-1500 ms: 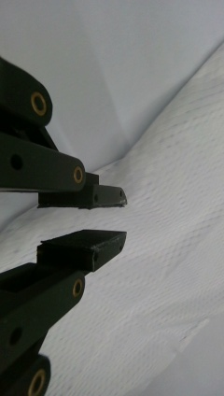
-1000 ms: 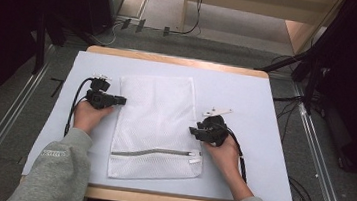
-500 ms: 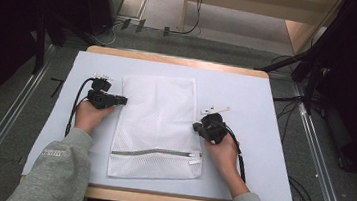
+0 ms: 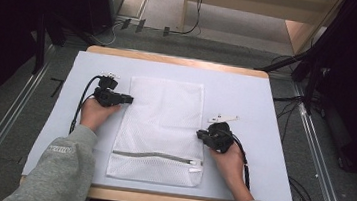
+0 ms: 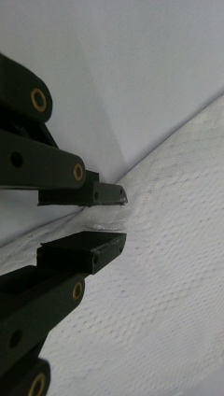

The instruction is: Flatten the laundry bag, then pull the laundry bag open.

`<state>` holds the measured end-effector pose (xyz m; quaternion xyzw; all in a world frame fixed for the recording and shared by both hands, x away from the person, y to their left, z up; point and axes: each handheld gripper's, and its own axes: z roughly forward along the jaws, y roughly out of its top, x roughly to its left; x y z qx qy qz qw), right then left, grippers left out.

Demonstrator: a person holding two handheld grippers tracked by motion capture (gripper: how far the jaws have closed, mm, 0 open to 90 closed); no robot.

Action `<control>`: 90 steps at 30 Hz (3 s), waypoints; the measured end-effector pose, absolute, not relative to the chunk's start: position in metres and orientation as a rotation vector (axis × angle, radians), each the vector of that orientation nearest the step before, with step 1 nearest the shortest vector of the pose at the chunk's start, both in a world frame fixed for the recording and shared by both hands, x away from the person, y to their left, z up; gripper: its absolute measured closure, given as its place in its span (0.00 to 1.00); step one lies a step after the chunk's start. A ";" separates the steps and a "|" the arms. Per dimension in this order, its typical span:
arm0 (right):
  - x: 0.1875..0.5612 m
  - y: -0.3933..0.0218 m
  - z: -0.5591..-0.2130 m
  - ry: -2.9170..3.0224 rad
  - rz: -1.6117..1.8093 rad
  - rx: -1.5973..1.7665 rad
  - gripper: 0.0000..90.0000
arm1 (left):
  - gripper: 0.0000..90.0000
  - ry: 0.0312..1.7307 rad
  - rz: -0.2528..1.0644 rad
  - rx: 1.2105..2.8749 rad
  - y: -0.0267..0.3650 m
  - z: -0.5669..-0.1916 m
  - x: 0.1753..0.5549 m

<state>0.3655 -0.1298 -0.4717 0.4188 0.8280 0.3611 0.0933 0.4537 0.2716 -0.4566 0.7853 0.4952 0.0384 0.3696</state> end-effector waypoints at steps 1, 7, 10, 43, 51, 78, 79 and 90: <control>0.365 -0.131 -0.471 2.460 1.075 1.249 0.92 | 0.82 1.270 0.094 2.015 0.272 -0.455 0.453; 0.361 -0.139 -0.461 2.456 1.190 1.244 0.80 | 0.69 1.228 0.049 2.030 0.270 -0.439 0.442; 0.355 -0.142 -0.458 2.477 1.199 1.230 0.77 | 0.64 1.194 0.046 2.062 0.264 -0.433 0.431; 0.307 -0.140 -0.465 2.679 1.138 1.194 1.00 | 0.47 0.999 0.037 2.099 0.228 -0.410 0.360; 0.305 -0.139 -0.468 2.694 1.143 1.199 1.00 | 0.47 0.969 0.030 2.110 0.222 -0.411 0.357; 0.295 -0.131 -0.456 2.687 1.195 1.074 1.00 | 0.48 0.907 -0.006 2.106 0.198 -0.408 0.348; 0.295 -0.132 -0.456 2.688 1.184 1.075 1.00 | 0.48 0.897 -0.008 2.109 0.194 -0.407 0.346; 0.298 -0.151 -0.461 2.718 1.211 1.020 0.99 | 0.49 0.795 -0.063 2.181 0.158 -0.414 0.326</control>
